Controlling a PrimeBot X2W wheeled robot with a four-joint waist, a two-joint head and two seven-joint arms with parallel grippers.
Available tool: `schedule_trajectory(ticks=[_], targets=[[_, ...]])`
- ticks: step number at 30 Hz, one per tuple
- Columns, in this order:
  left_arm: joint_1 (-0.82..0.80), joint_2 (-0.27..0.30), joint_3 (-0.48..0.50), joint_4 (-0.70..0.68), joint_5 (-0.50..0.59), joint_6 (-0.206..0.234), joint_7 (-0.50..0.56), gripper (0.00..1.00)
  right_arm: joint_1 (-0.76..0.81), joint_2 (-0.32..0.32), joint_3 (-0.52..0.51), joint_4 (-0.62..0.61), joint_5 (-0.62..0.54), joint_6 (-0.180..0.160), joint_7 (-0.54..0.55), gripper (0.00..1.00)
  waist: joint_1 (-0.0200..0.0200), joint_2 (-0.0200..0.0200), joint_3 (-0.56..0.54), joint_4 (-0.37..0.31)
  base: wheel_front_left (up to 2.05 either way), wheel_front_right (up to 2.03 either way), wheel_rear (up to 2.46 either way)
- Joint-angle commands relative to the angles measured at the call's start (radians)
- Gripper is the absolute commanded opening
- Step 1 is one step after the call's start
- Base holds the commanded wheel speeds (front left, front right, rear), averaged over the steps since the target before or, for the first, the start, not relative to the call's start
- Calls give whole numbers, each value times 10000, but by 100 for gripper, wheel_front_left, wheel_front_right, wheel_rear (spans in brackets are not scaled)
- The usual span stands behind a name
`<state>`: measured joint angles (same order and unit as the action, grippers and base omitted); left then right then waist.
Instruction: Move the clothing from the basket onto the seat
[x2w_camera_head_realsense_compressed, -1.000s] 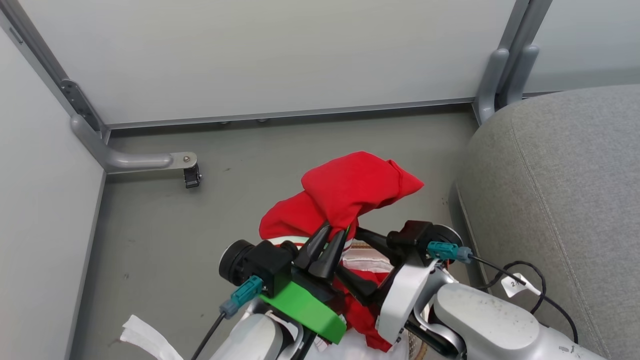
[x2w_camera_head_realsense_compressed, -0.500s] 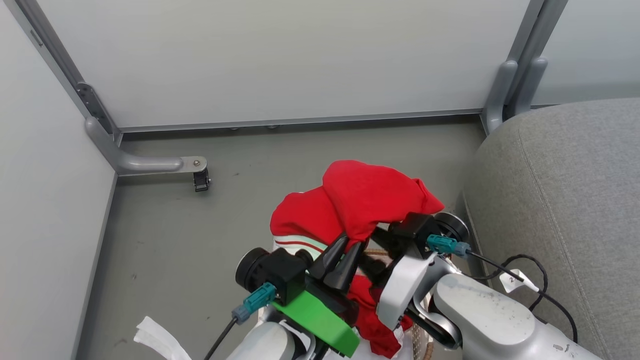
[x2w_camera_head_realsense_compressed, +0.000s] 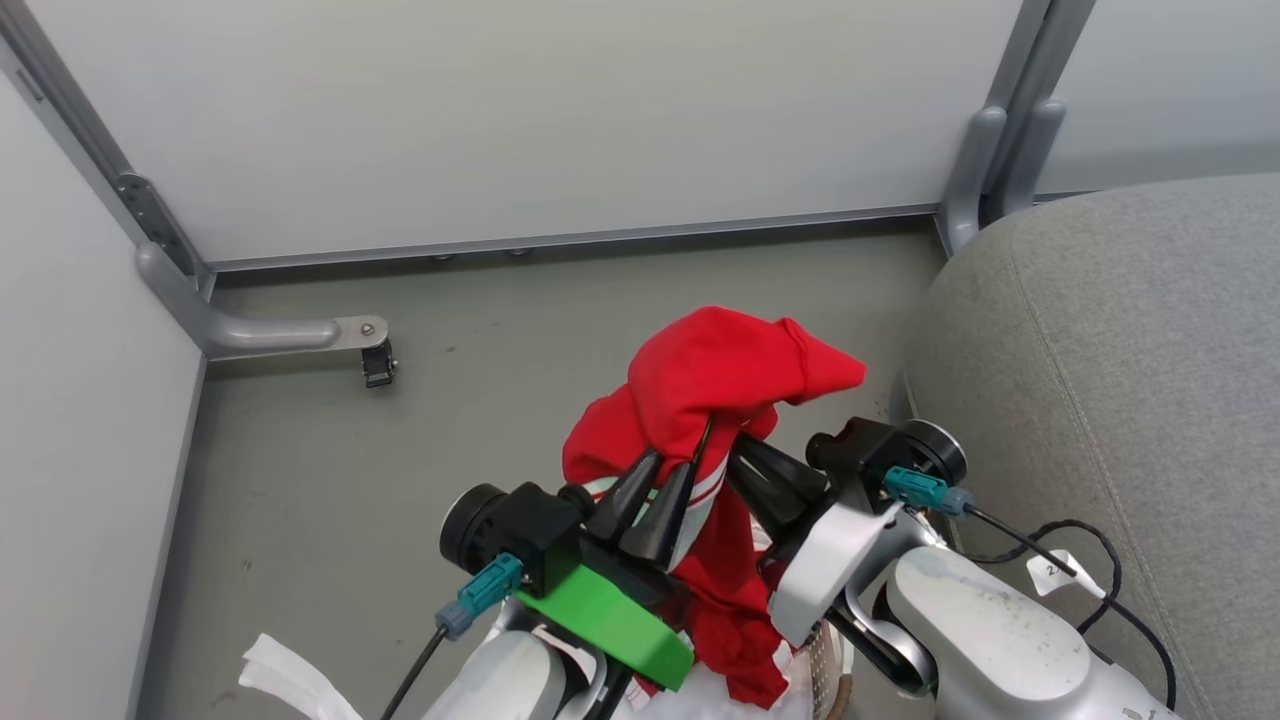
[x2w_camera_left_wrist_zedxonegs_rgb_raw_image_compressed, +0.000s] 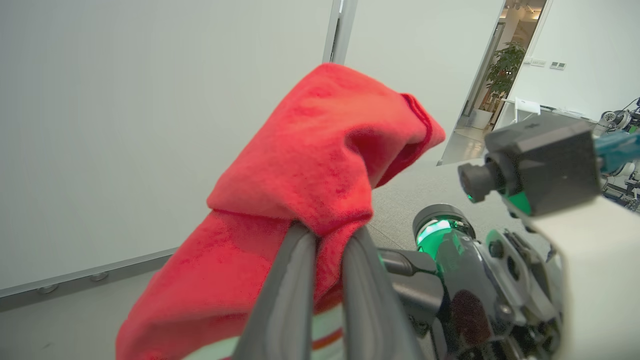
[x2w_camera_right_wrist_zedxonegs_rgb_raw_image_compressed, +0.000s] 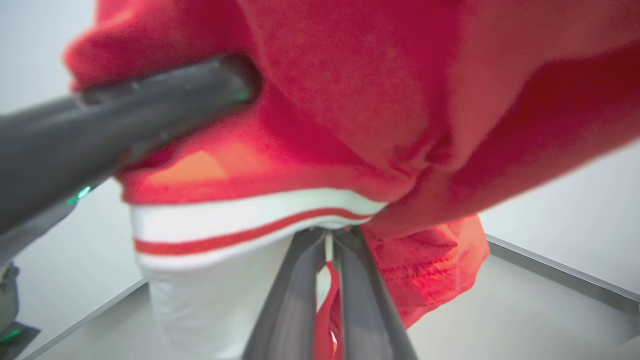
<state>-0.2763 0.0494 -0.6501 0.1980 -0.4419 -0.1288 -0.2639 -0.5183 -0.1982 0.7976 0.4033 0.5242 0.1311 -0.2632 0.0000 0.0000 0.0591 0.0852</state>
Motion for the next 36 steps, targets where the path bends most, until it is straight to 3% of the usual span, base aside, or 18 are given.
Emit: schedule_trajectory(ticks=[1,9,26,36], targets=[[110,18,49,-7,99,-37,-9,100,197,-12,-155,-110,-107,-7,-22,0,0,0,47,-128,0,0,0],[159,26,492,37,493,-37,-9,100,686,21,-975,-640,-497,-7,-22,0,0,0,219,-1043,0,0,0],[-141,31,978,267,940,-37,-9,100,1180,30,-1786,-1546,-765,-8,-32,0,0,0,714,-4539,0,0,0],[-297,91,1041,420,1048,-37,-9,100,1175,7,-2088,-1853,-864,-8,-32,0,0,0,934,-5746,0,0,0]])
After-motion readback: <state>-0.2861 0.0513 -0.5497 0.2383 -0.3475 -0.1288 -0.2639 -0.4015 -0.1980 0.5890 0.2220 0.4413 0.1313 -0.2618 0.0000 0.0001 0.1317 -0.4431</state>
